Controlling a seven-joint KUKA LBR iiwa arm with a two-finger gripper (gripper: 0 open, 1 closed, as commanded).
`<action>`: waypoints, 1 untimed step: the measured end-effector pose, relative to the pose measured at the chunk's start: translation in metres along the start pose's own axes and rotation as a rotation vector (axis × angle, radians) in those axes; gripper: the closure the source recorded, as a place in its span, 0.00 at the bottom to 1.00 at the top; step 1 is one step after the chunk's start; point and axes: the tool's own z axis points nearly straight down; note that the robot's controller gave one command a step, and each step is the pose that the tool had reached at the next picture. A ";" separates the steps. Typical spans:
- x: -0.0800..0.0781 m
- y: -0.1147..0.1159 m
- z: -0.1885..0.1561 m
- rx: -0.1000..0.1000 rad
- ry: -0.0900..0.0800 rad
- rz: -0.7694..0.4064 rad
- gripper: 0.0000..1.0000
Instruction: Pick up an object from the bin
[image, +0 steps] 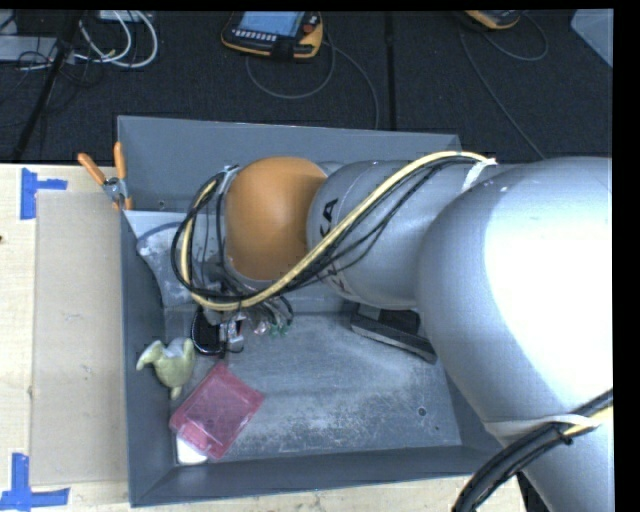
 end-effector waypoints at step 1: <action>0.000 0.000 0.000 0.000 0.000 0.001 1.00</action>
Offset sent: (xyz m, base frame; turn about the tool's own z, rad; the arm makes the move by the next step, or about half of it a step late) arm -0.0082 -0.0032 0.1997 -0.0085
